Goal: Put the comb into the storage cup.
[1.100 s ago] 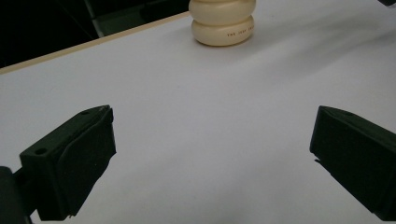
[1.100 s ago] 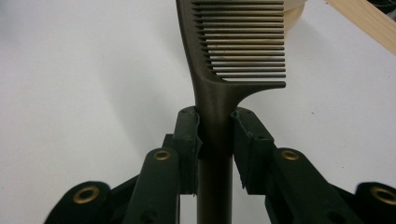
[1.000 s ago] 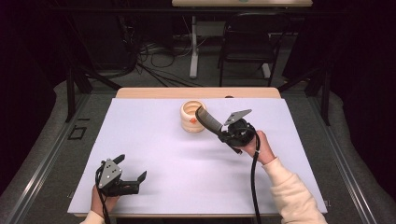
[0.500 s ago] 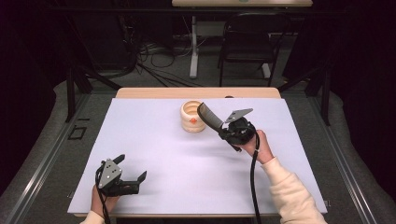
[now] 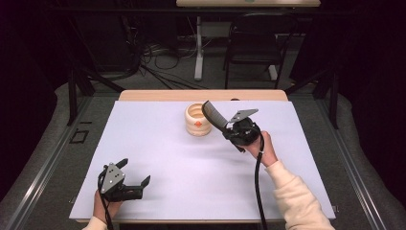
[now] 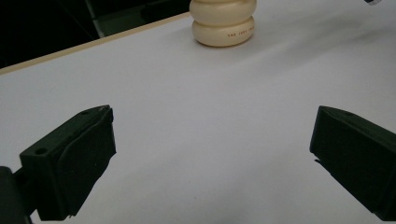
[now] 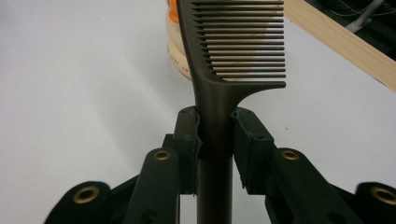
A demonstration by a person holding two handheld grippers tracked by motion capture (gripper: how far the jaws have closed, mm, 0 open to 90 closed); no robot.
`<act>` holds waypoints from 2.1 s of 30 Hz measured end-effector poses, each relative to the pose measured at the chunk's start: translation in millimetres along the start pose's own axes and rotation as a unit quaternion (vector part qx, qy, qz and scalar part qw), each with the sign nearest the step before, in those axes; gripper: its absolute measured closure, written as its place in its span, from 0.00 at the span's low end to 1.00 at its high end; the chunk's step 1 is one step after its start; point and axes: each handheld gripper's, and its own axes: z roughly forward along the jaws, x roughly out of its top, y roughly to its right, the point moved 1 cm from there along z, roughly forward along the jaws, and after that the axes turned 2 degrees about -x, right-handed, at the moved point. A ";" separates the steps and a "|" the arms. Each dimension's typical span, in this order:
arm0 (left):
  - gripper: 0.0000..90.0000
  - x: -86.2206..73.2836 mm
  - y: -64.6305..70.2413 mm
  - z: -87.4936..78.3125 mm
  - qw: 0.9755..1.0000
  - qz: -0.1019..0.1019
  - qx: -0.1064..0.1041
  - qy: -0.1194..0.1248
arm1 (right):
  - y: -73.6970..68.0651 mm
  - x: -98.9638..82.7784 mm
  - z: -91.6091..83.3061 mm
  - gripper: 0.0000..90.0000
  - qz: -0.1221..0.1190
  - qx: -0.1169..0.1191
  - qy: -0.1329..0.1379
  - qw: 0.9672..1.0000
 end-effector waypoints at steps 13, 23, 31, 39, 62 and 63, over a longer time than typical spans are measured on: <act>0.00 0.0 -0.1 0.1 1.000 0.000 -0.001 0.001 | 0.9 12.3 3.6 0.80 0.007 -0.003 0.014 1.000; 0.00 -0.1 0.0 0.6 1.000 -0.001 -0.001 0.001 | 3.1 21.6 5.6 0.80 0.011 -0.010 0.030 0.999; 0.00 0.0 -0.1 0.5 1.000 0.000 -0.002 0.001 | 4.2 29.1 7.5 0.80 0.013 -0.012 0.037 0.999; 0.00 0.0 0.0 0.8 1.000 0.000 -0.002 0.001 | 6.0 35.0 9.2 0.80 0.016 -0.013 0.041 0.999; 0.00 0.1 -0.1 0.6 1.000 0.000 -0.003 0.002 | 8.7 52.1 14.0 0.80 0.023 -0.016 0.056 0.998; 0.00 0.1 0.0 0.7 1.000 -0.001 -0.003 0.002 | 9.0 52.7 14.1 0.80 0.023 -0.015 0.055 0.998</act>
